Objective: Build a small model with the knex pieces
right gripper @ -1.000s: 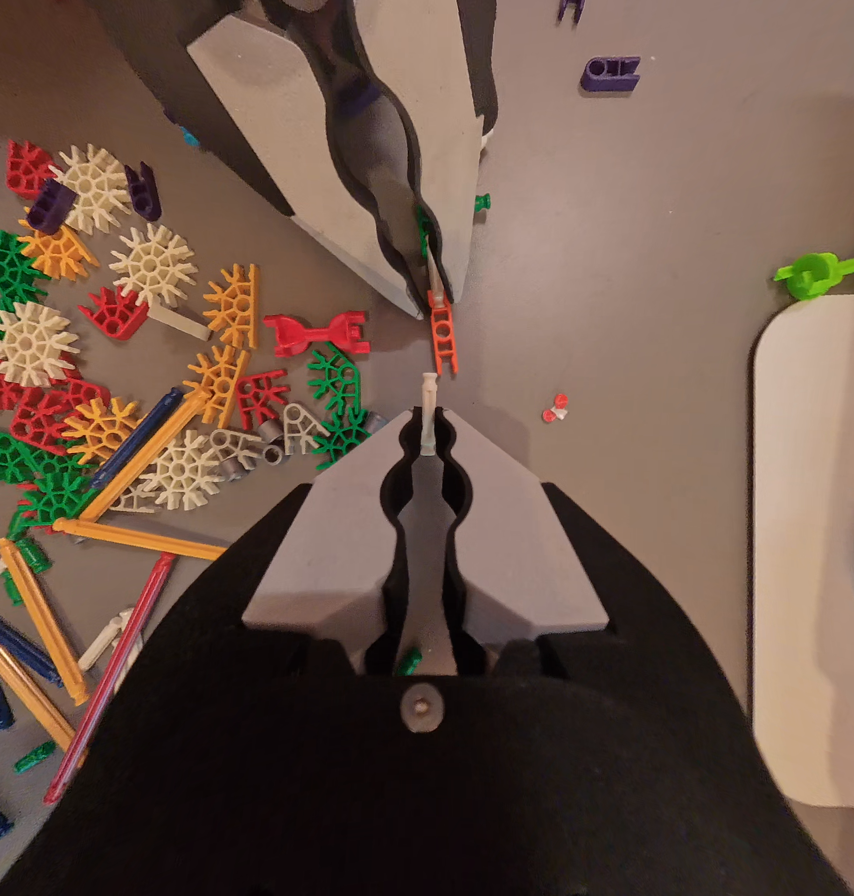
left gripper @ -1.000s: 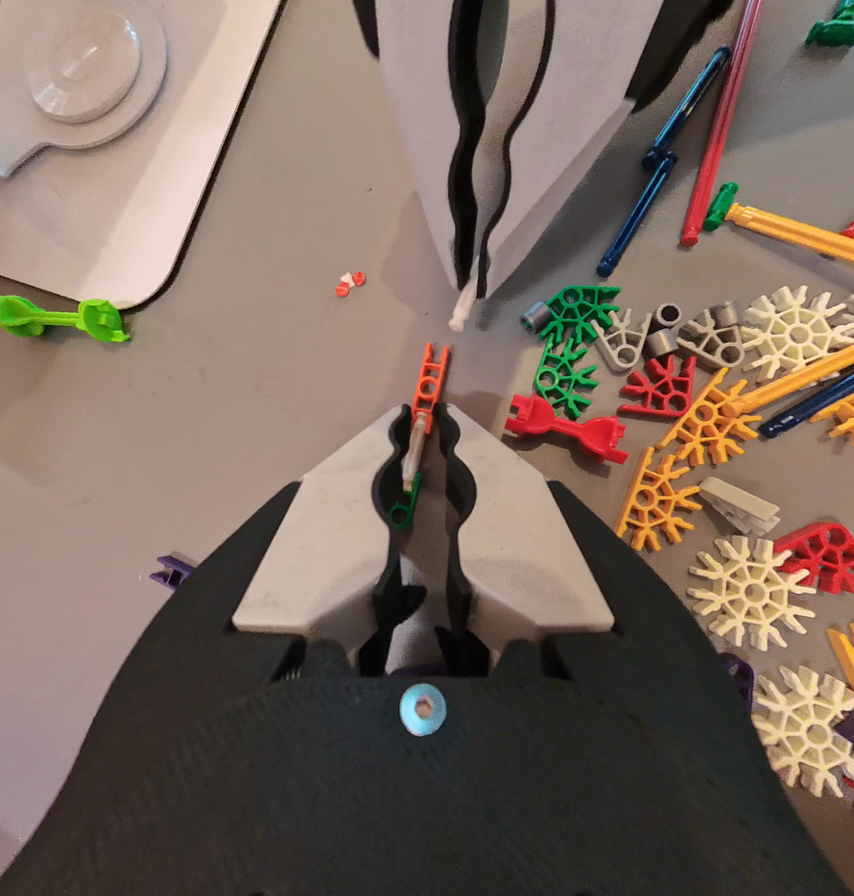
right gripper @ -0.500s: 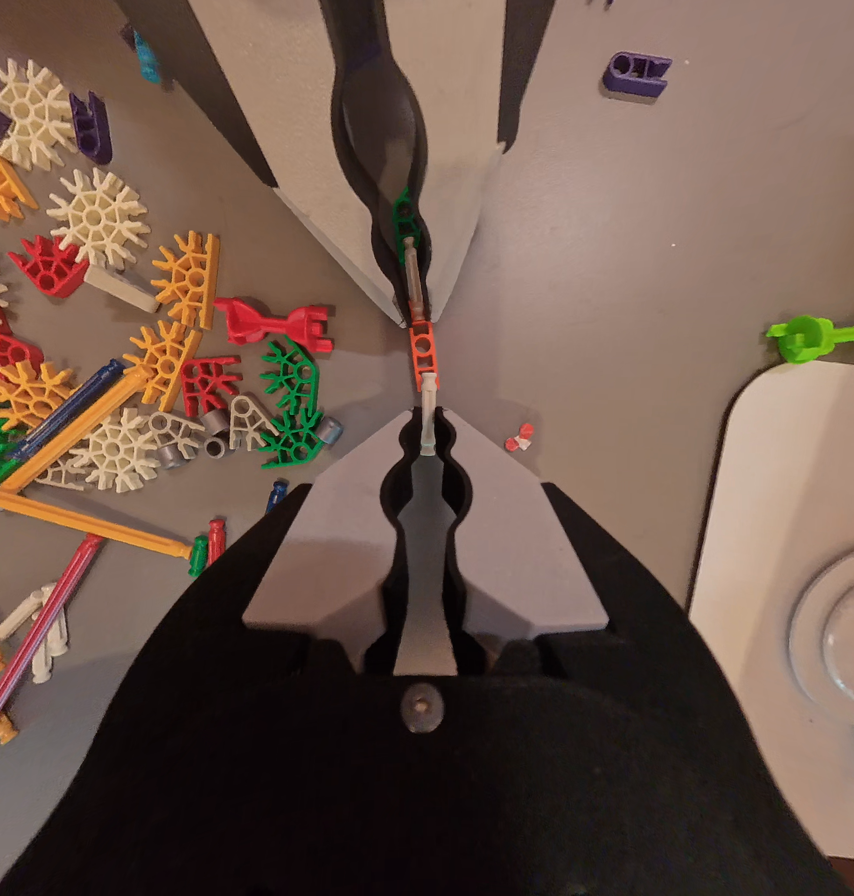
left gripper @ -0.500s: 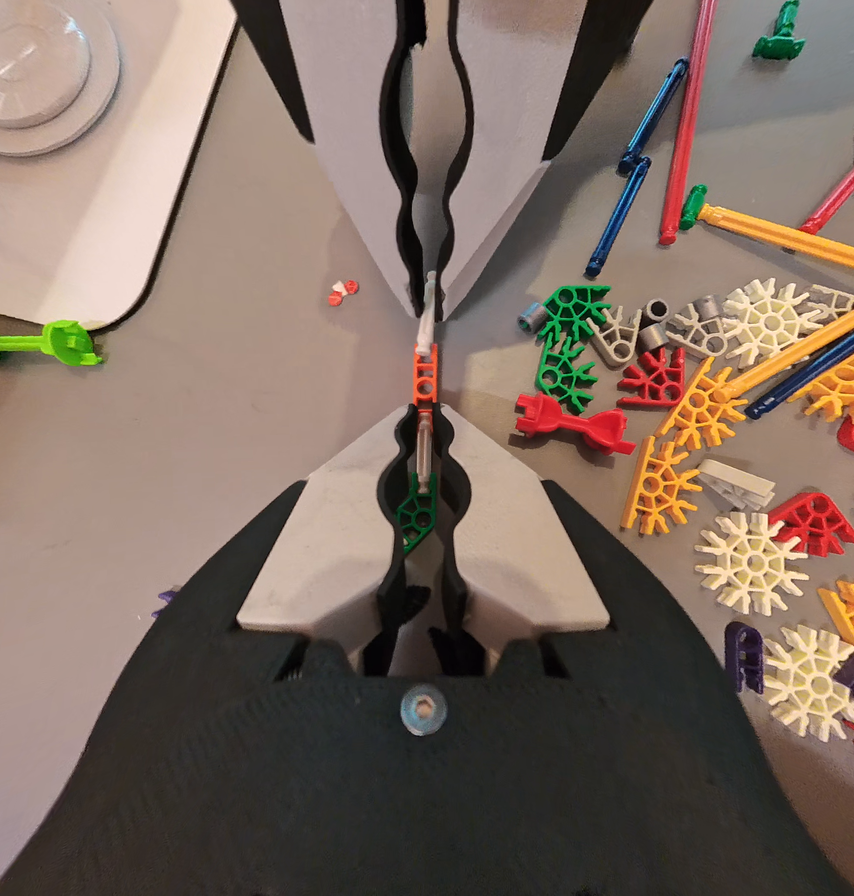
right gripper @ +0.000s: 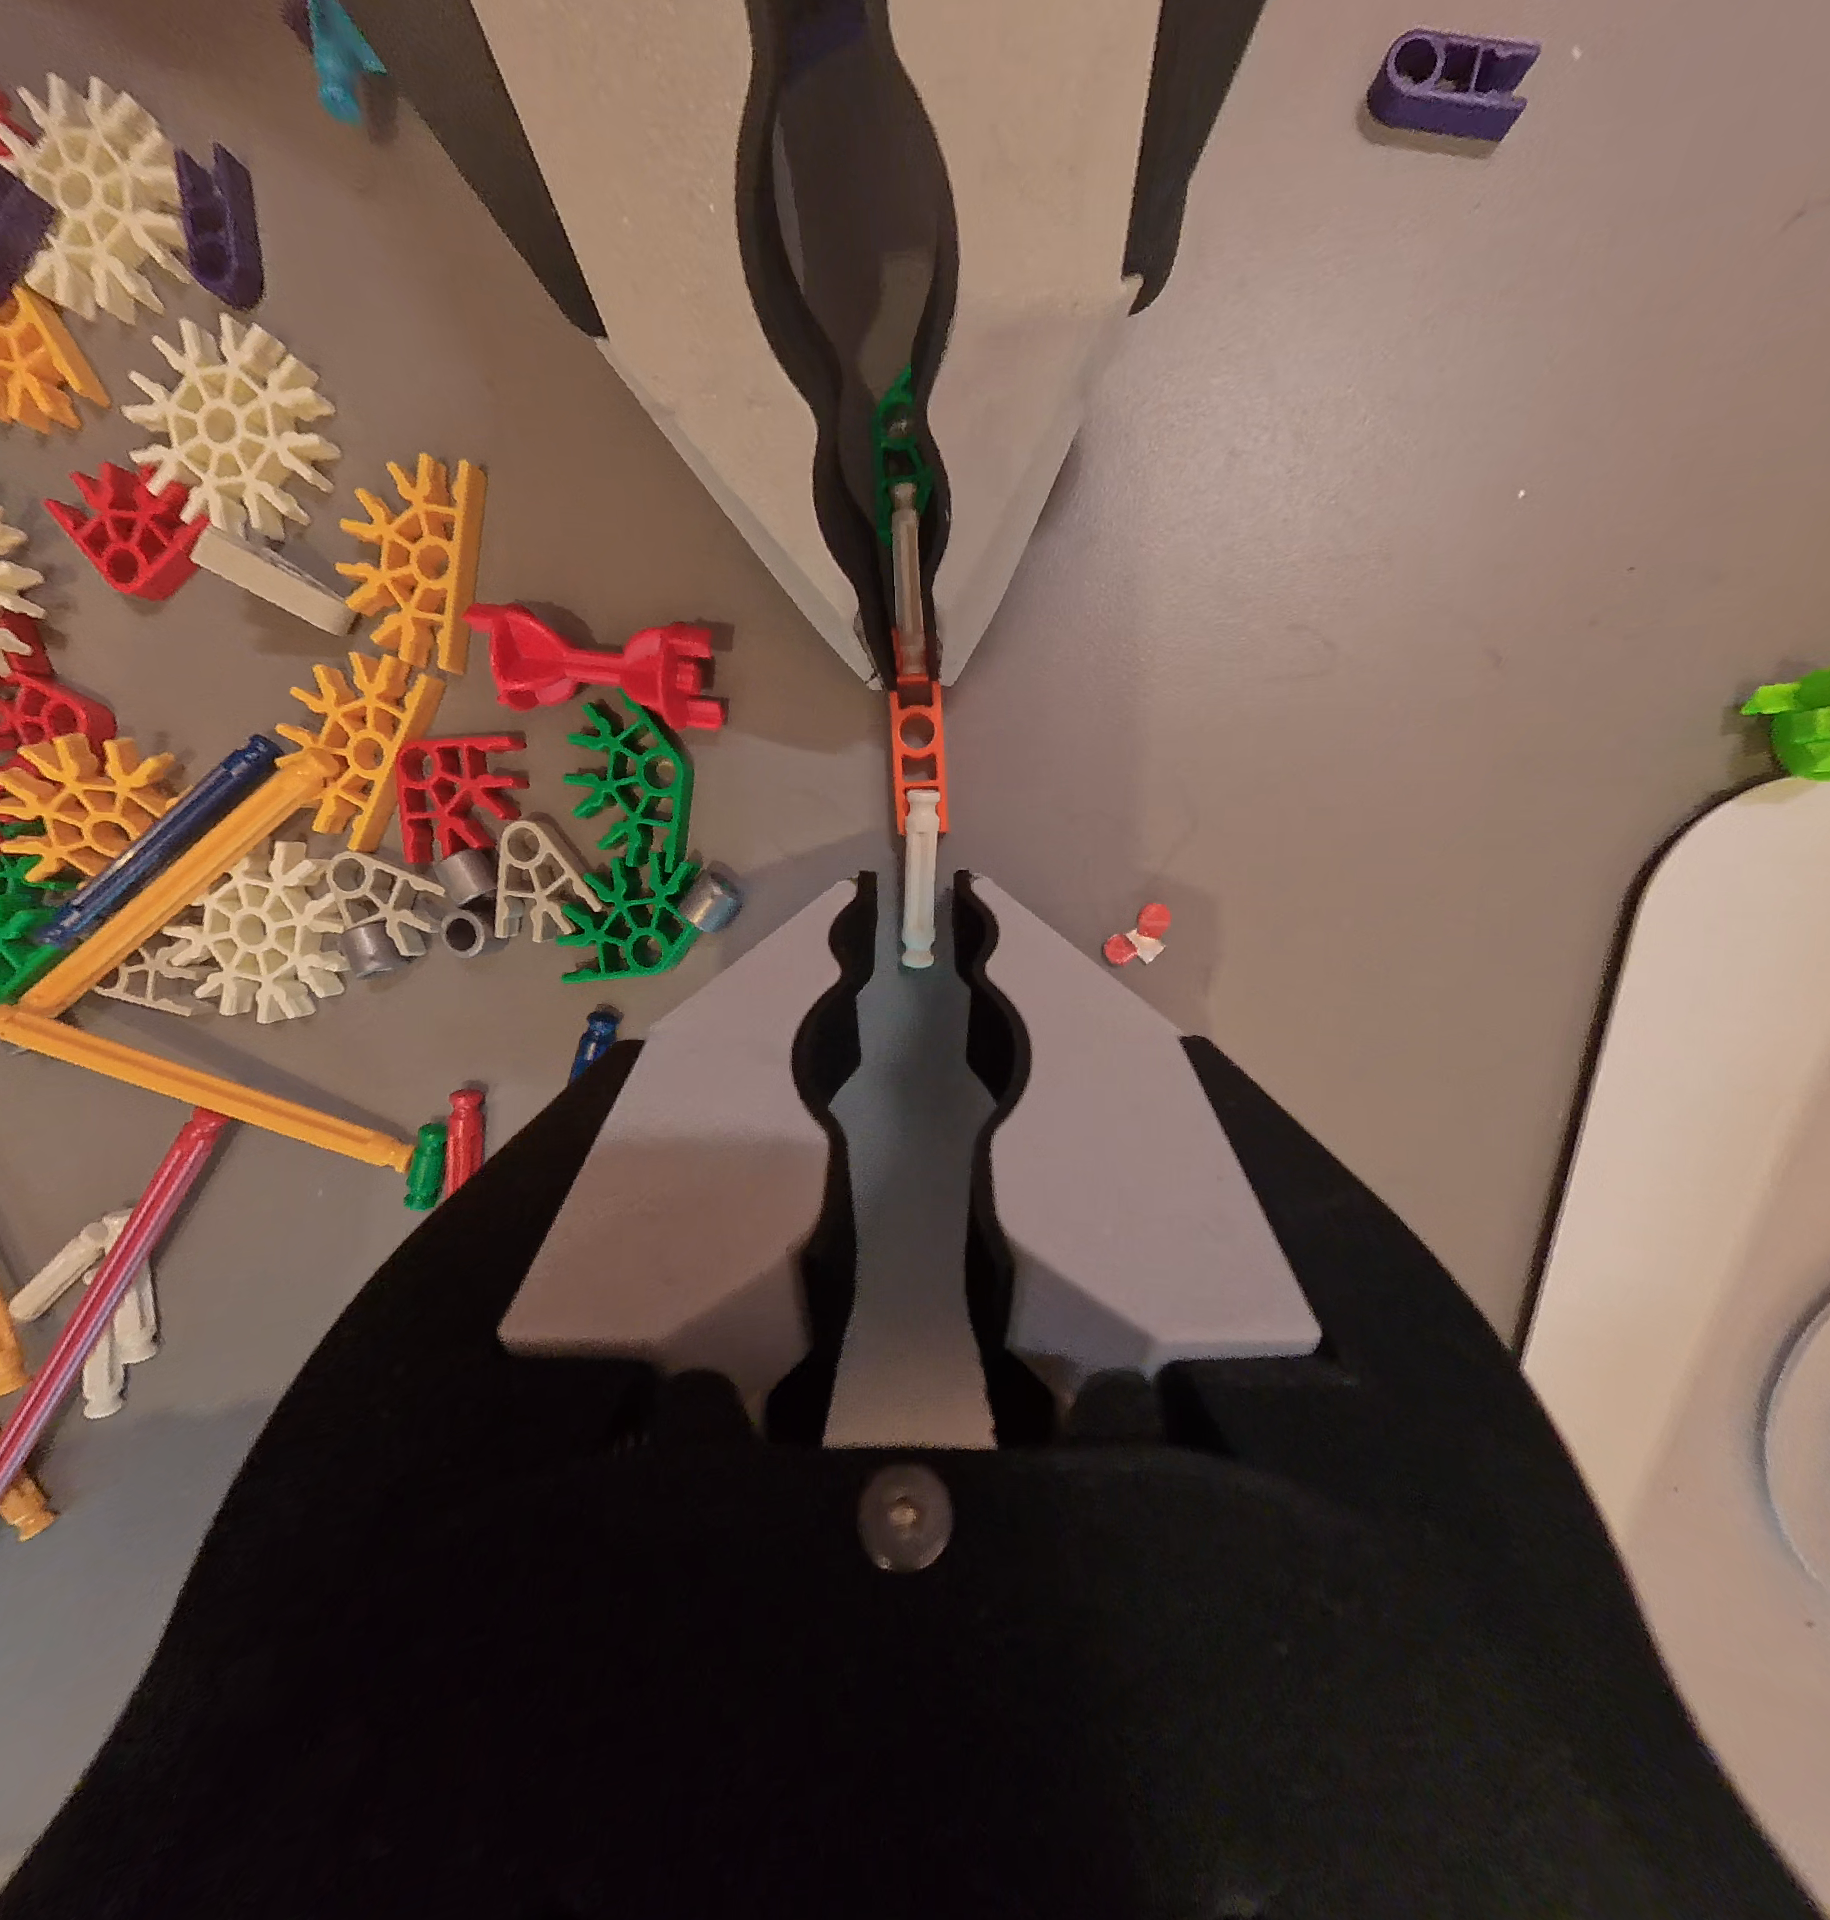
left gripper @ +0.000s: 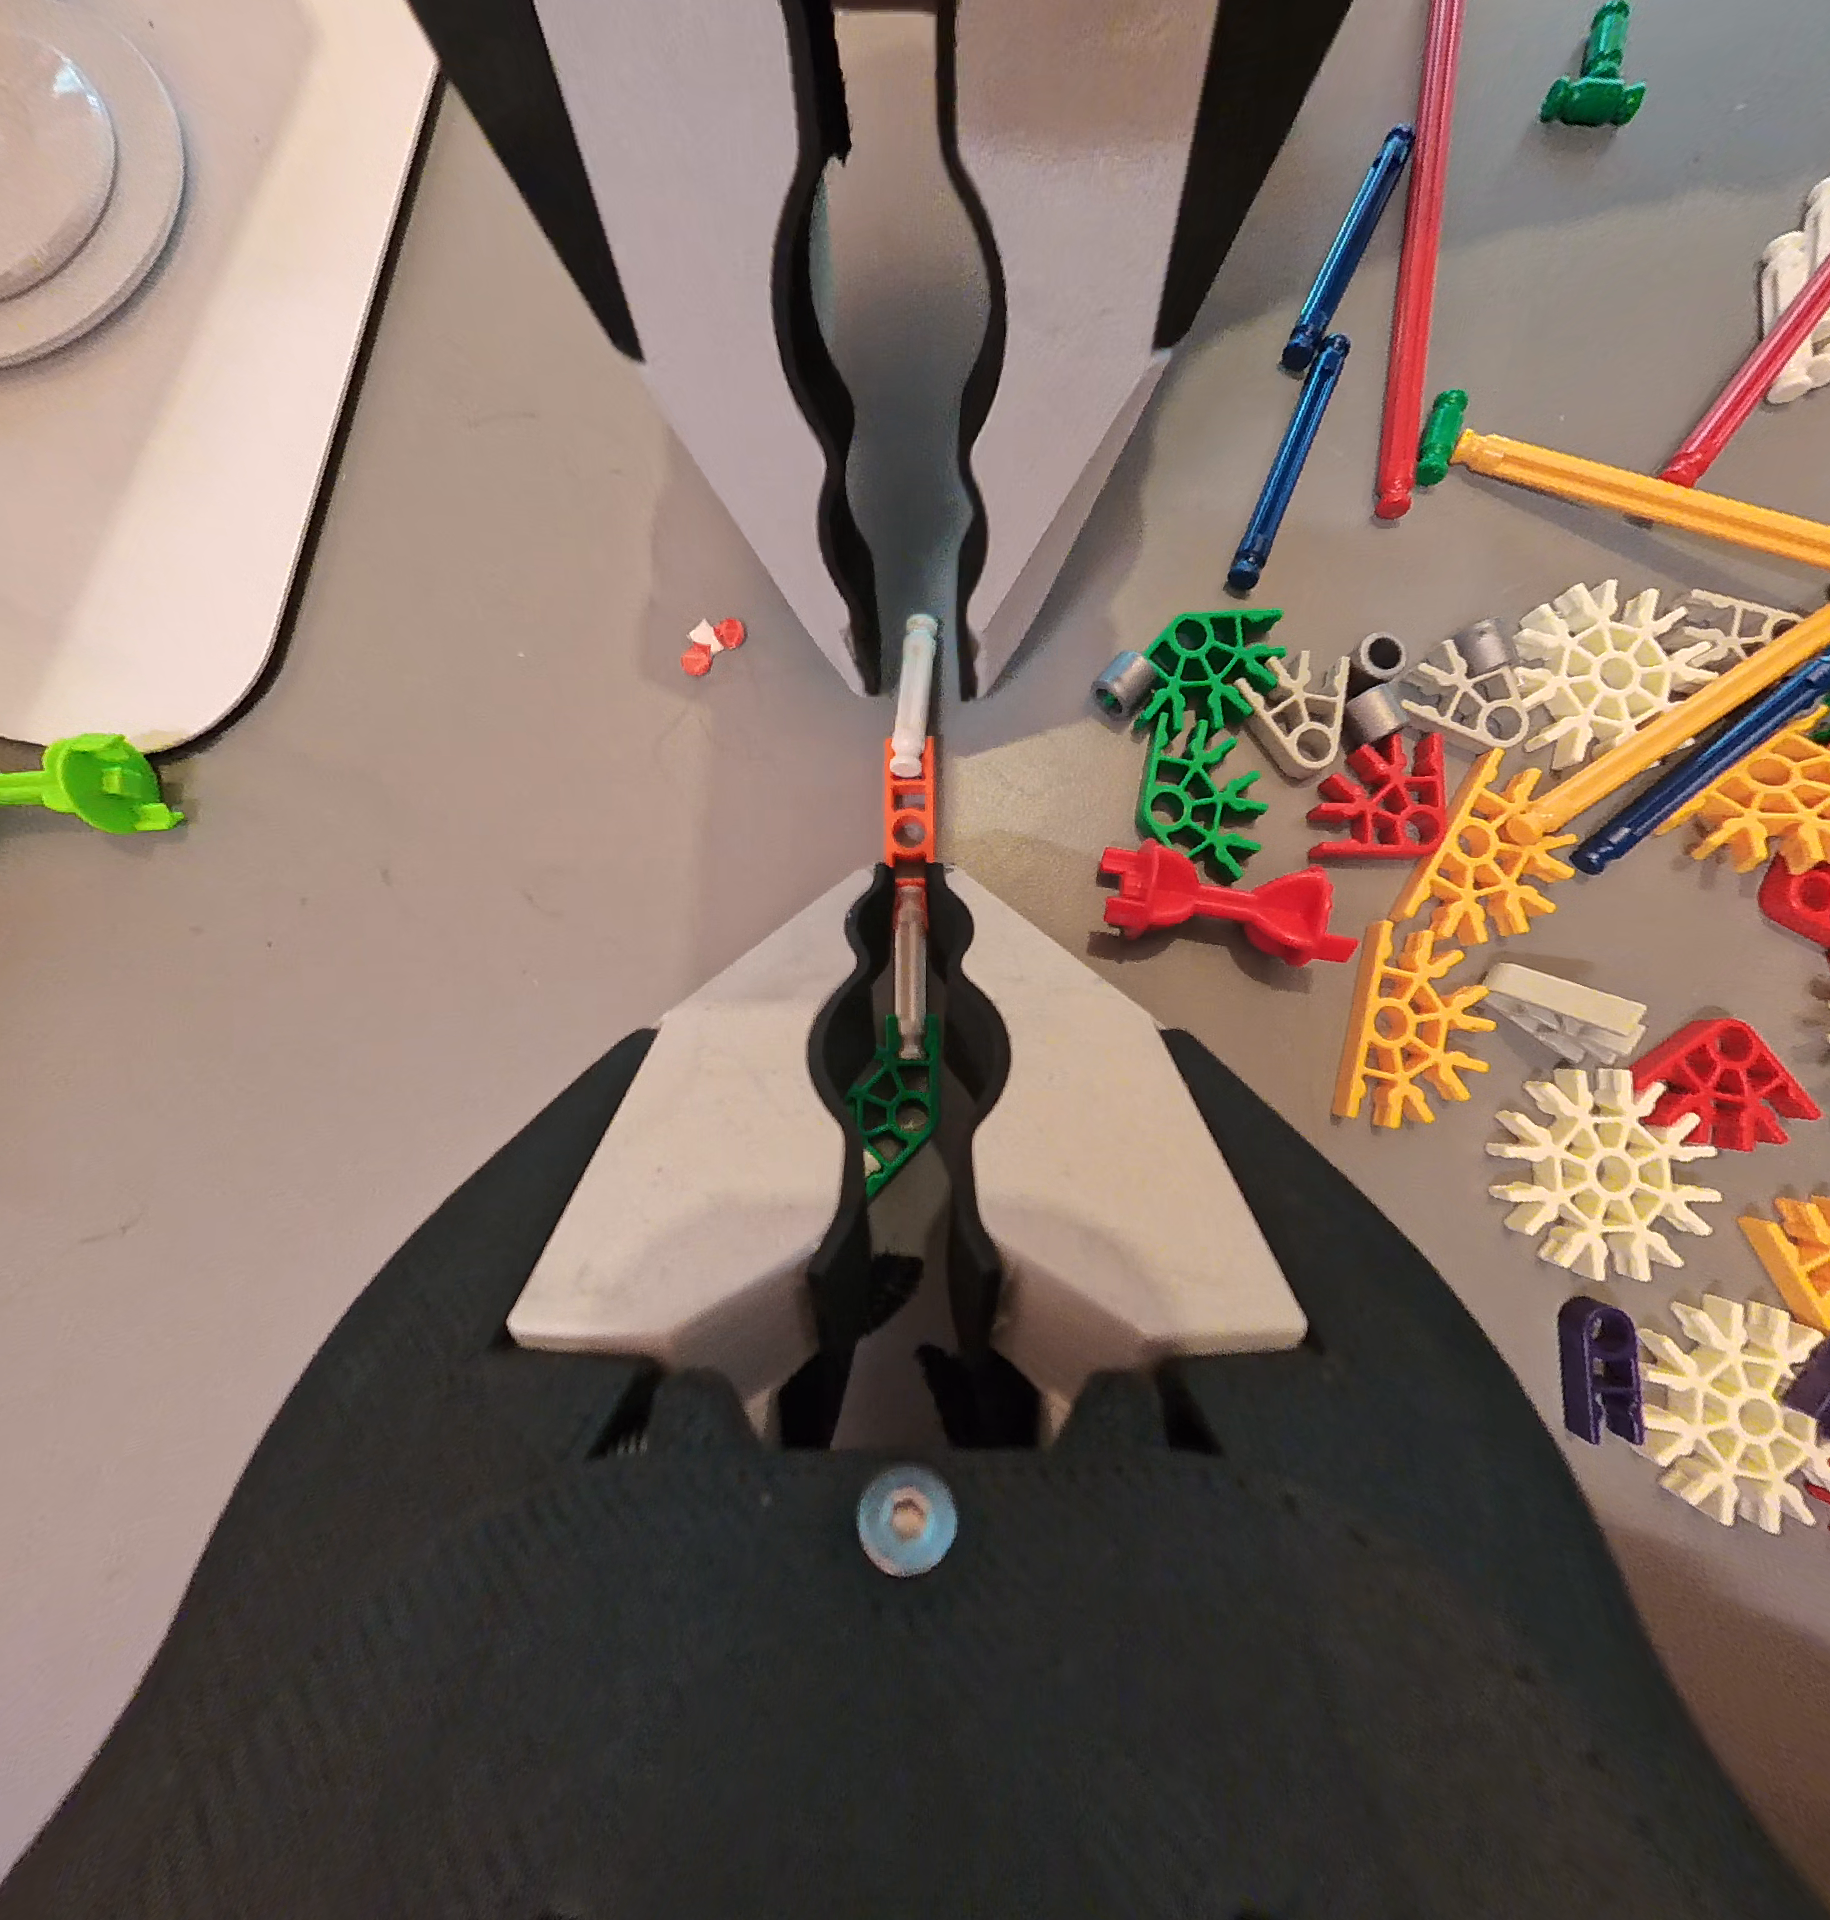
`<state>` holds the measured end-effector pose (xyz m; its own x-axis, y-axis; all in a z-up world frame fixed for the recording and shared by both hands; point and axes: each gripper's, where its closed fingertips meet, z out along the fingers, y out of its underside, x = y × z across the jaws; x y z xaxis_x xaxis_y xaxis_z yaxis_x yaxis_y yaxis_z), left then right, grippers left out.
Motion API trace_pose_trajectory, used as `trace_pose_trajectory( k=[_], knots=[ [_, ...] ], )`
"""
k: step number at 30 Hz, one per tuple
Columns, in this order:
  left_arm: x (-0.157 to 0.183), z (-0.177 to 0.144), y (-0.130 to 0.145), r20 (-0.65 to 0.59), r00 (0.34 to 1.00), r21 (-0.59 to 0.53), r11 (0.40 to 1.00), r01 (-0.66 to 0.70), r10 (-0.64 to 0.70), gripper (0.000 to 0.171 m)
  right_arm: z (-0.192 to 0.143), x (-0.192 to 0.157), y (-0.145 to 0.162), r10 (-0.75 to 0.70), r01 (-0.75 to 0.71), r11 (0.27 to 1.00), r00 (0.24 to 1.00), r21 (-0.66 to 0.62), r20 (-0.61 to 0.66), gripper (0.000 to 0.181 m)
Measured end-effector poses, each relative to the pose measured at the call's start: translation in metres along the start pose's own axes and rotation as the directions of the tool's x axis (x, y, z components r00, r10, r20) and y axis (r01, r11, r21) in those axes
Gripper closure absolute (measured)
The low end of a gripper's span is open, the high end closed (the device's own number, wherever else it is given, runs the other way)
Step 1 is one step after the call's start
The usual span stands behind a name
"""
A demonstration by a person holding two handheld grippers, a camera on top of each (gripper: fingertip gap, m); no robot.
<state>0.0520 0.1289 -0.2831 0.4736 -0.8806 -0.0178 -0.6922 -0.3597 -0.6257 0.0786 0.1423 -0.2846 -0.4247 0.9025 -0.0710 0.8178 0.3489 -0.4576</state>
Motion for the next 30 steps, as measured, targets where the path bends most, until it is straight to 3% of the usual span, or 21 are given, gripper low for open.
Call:
trace_pose_trajectory(
  k=[8, 16, 20, 27, 30],
  knots=[
    [0.0, 0.0, 0.0, -0.011, 1.0, -0.005, 1.0, -0.004, 0.004, 0.168, -0.008, 0.002, -0.016, 0.043, -0.044, 0.991, 0.999, 0.126, 0.004, 0.181],
    [0.0, 0.0, 0.0, -0.01, 1.0, 0.0, 1.0, -0.001, 0.001, 0.168, 0.001, 0.004, -0.012, 0.048, -0.049, 0.991, 0.999, 0.127, 0.012, 0.181],
    [0.001, 0.001, -0.001, -0.015, 1.0, -0.001, 1.0, -0.002, 0.002, 0.168, 0.007, 0.001, -0.005, 0.02, -0.021, 0.997, 1.0, 0.069, 0.017, 0.181],
    [0.0, 0.001, 0.0, -0.013, 1.0, -0.009, 1.0, -0.005, 0.005, 0.168, -0.011, 0.004, -0.012, 0.111, -0.107, 0.985, 0.994, 0.134, -0.02, 0.181],
    [-0.001, -0.001, 0.001, 0.001, 1.0, -0.034, 0.999, -0.021, 0.021, 0.168, -0.017, -0.011, -0.021, 0.18, -0.179, 0.973, 0.984, 0.148, 0.008, 0.177]
  ],
)
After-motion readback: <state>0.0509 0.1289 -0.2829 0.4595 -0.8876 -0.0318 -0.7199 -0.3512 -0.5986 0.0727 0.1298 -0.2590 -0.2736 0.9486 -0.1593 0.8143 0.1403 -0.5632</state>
